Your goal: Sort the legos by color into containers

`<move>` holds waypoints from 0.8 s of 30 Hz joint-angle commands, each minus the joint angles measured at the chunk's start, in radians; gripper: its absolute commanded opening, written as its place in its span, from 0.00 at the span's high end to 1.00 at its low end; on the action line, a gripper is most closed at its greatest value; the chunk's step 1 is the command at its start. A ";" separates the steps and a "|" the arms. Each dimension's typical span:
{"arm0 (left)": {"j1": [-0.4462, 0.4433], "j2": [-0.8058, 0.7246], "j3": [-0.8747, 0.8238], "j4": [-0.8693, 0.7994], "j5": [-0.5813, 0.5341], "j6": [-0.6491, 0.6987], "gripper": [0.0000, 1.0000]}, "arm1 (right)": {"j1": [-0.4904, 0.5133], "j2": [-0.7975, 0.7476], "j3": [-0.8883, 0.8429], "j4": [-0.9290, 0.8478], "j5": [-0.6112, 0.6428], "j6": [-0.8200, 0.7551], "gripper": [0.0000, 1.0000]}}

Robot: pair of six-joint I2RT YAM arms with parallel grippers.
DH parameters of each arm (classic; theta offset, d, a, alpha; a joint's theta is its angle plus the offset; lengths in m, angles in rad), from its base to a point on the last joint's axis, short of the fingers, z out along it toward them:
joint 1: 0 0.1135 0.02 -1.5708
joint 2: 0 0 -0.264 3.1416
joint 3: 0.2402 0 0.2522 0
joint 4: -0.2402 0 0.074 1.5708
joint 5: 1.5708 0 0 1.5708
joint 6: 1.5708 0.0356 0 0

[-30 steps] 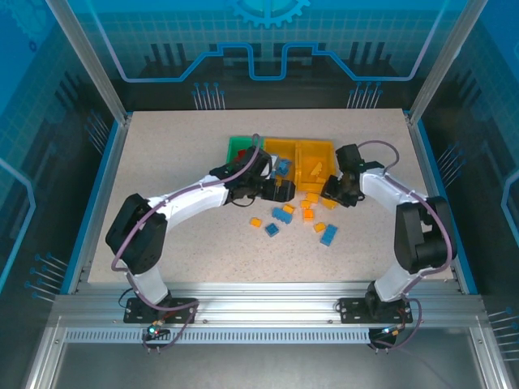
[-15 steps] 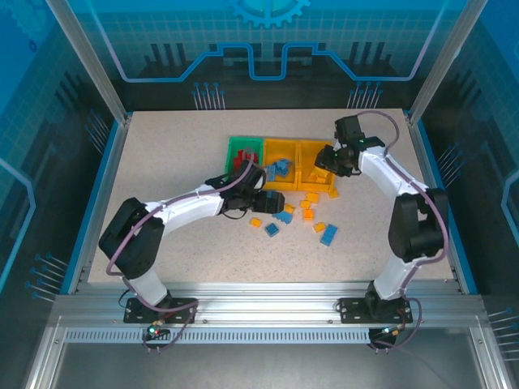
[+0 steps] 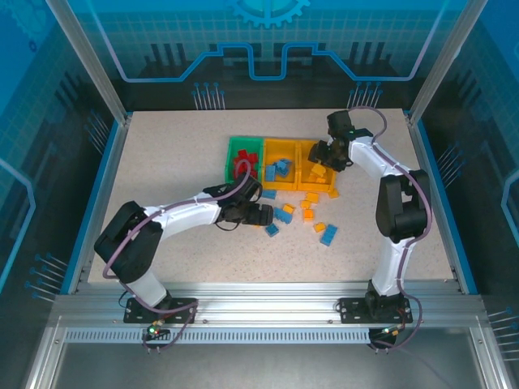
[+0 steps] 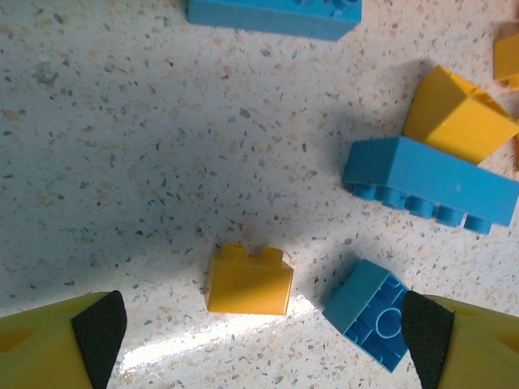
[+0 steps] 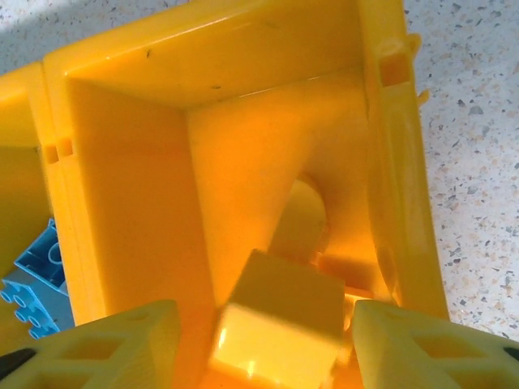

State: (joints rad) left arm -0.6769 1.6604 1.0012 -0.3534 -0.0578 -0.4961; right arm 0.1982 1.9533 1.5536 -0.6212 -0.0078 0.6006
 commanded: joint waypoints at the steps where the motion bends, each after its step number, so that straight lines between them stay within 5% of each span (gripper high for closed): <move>1: -0.022 0.038 0.013 -0.055 -0.054 0.034 0.12 | 0.018 -0.025 0.021 -0.032 -0.021 -0.016 0.34; 6: -0.029 0.089 0.032 -0.063 -0.059 0.058 0.20 | 0.021 -0.071 0.025 -0.053 -0.040 -0.027 0.26; 17: -0.029 0.155 0.060 -0.054 -0.068 0.076 0.21 | -0.008 -0.222 -0.058 -0.069 -0.017 -0.055 0.22; 24: -0.030 0.182 0.082 -0.049 -0.059 0.085 0.54 | -0.059 -0.271 -0.127 -0.072 -0.017 -0.069 0.22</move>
State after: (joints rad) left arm -0.7021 1.8053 1.0599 -0.4145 -0.1406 -0.4229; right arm 0.1612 1.7134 1.4578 -0.6651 -0.0303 0.5522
